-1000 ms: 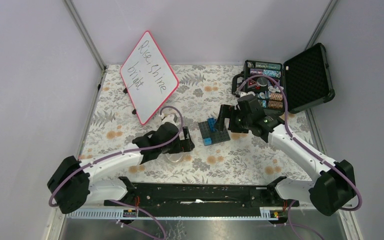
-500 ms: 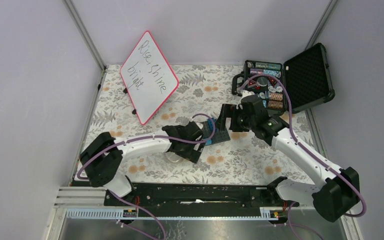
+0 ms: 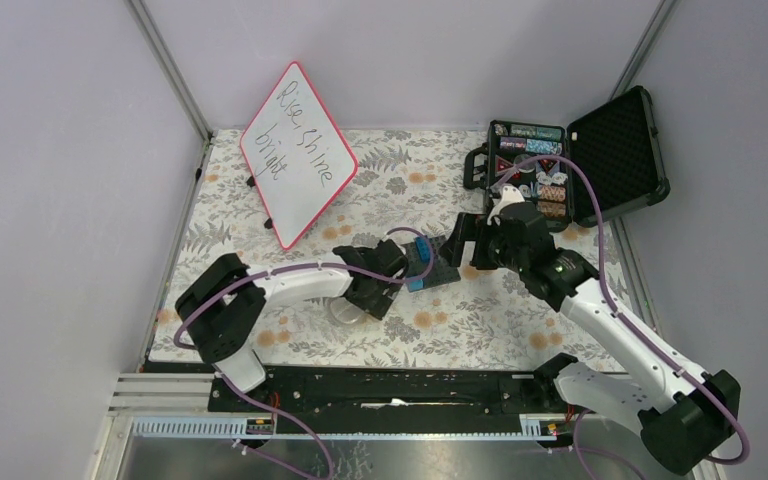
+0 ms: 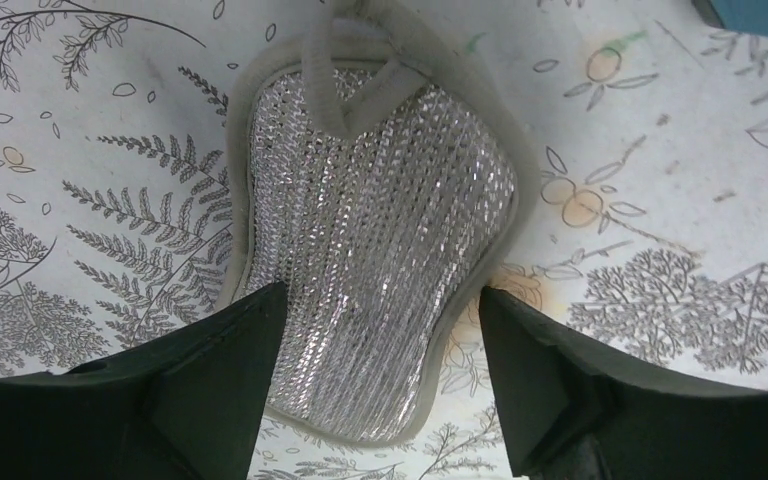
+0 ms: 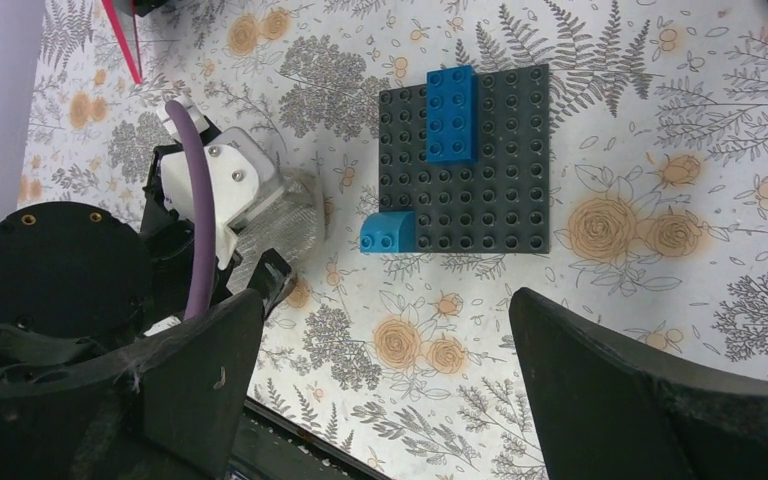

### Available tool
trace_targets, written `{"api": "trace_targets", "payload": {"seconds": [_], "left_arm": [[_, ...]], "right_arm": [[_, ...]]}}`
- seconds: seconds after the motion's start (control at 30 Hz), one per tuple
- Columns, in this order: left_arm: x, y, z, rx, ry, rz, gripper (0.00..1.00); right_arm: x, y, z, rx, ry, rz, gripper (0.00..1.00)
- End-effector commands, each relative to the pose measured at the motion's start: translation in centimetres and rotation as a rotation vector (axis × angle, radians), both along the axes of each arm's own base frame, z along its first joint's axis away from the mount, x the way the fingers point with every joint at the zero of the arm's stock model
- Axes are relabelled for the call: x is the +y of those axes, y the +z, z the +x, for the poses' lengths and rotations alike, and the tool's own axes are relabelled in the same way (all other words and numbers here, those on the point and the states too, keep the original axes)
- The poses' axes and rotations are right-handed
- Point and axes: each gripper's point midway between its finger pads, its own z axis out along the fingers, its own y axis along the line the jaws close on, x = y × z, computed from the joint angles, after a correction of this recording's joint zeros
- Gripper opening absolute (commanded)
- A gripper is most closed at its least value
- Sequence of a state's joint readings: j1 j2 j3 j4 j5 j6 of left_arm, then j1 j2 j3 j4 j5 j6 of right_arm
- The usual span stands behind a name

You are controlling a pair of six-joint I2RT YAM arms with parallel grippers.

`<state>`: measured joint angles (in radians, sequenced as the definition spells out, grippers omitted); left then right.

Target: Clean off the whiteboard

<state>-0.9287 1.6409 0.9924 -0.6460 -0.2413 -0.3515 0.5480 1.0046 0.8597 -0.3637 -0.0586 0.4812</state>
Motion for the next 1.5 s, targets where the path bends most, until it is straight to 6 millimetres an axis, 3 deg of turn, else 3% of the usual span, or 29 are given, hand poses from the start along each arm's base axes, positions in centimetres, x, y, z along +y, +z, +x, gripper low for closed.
{"api": "trace_targets", "payload": {"seconds": [0.0,0.07,0.23,0.43,0.57,0.73,0.93,1.1,1.23,1.33,1.47], "left_arm": [[-0.4,0.0,2.0,-0.083,0.045,0.011,0.74],[-0.5,-0.7,1.7,-0.067,0.058,0.002,0.69],[0.1,-2.4,0.4,-0.031,0.079,0.005,0.45],[-0.3,-0.1,0.9,-0.083,0.100,-0.065,0.23],[-0.5,1.9,1.6,-0.141,0.118,-0.105,0.00],[0.6,5.2,2.9,-0.258,0.174,-0.116,0.00],[2.8,13.0,4.6,-0.468,0.275,-0.219,0.00],[5.5,20.0,6.3,-0.574,0.356,-0.313,0.00],[9.9,24.2,9.1,-0.633,0.490,-0.354,0.00],[13.6,26.1,11.4,-0.657,0.622,-0.390,0.00],[16.6,27.5,15.0,-0.651,0.772,-0.479,0.00]], "right_arm": [[-0.6,0.7,0.4,-0.069,-0.022,-0.002,1.00],[-0.5,0.7,0.3,-0.068,-0.020,0.002,1.00],[-0.7,0.9,0.3,-0.080,-0.026,0.004,1.00],[-0.8,0.0,0.5,-0.064,-0.031,-0.015,1.00],[-0.5,-0.4,0.6,-0.053,-0.028,-0.008,1.00],[-0.4,-1.1,0.8,-0.042,-0.027,-0.020,1.00],[0.2,-2.0,1.8,-0.055,0.002,-0.039,1.00],[4.4,-2.0,1.8,-0.017,0.134,0.108,0.99],[7.9,-1.4,2.3,0.003,0.217,0.245,0.99],[10.2,-0.9,2.7,-0.001,0.258,0.301,0.99],[13.6,0.8,4.6,-0.015,0.281,0.390,0.99]]}}
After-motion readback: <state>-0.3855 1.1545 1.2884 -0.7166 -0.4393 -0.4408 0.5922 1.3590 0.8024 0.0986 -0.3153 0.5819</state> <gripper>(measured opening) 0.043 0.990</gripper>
